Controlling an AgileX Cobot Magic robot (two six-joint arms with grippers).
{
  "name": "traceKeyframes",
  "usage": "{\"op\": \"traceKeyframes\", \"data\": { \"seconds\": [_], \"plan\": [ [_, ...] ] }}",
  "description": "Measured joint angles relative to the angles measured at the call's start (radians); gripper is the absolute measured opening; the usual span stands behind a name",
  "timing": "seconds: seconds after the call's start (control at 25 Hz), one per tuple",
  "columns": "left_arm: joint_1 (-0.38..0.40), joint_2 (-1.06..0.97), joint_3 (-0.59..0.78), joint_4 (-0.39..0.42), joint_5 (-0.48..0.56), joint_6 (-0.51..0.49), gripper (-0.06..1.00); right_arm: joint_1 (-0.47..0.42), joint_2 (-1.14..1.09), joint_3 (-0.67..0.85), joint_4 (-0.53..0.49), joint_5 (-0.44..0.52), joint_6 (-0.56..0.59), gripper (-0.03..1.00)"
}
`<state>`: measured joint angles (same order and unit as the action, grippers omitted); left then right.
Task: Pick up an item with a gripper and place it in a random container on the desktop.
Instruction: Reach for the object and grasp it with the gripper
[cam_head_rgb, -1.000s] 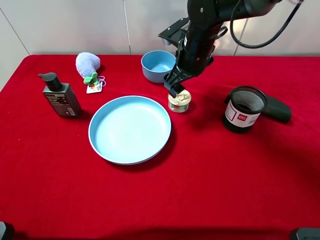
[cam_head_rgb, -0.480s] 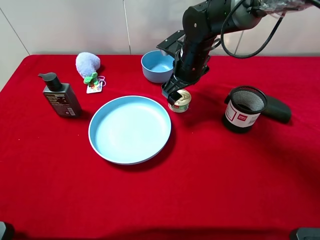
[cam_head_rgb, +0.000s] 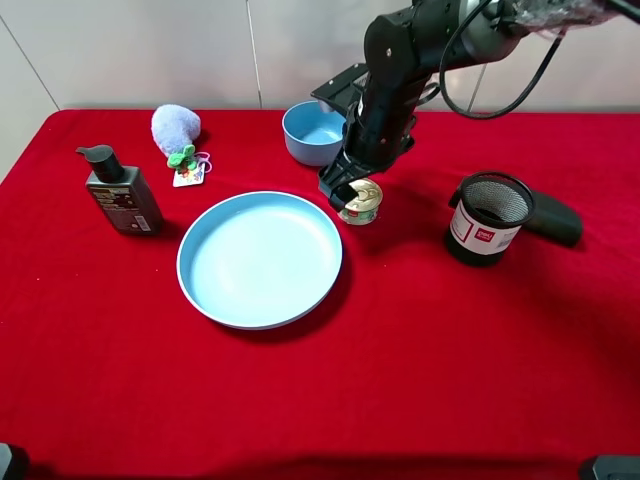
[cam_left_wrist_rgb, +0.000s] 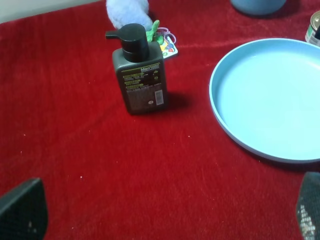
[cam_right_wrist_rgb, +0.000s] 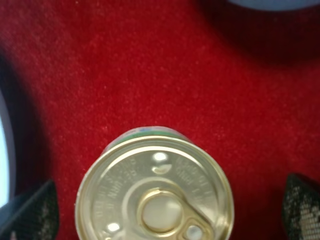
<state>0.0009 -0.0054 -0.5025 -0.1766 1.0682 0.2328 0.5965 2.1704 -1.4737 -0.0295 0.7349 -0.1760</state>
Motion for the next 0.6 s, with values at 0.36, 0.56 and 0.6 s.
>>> {"op": "traceKeyframes", "data": {
  "seconds": [0.36,0.56,0.6],
  "plan": [
    [0.000,0.000,0.000,0.000,0.000,0.000,0.98,0.000,0.041,0.000,0.007,-0.001,-0.004,0.69],
    [0.000,0.000,0.000,0.000,0.000,0.000,0.98,0.000,0.048,0.000,0.008,-0.001,-0.007,0.69],
    [0.000,0.000,0.000,0.000,0.000,0.000,0.98,0.000,0.049,0.000,0.008,-0.001,-0.007,0.69]
  ]
}}
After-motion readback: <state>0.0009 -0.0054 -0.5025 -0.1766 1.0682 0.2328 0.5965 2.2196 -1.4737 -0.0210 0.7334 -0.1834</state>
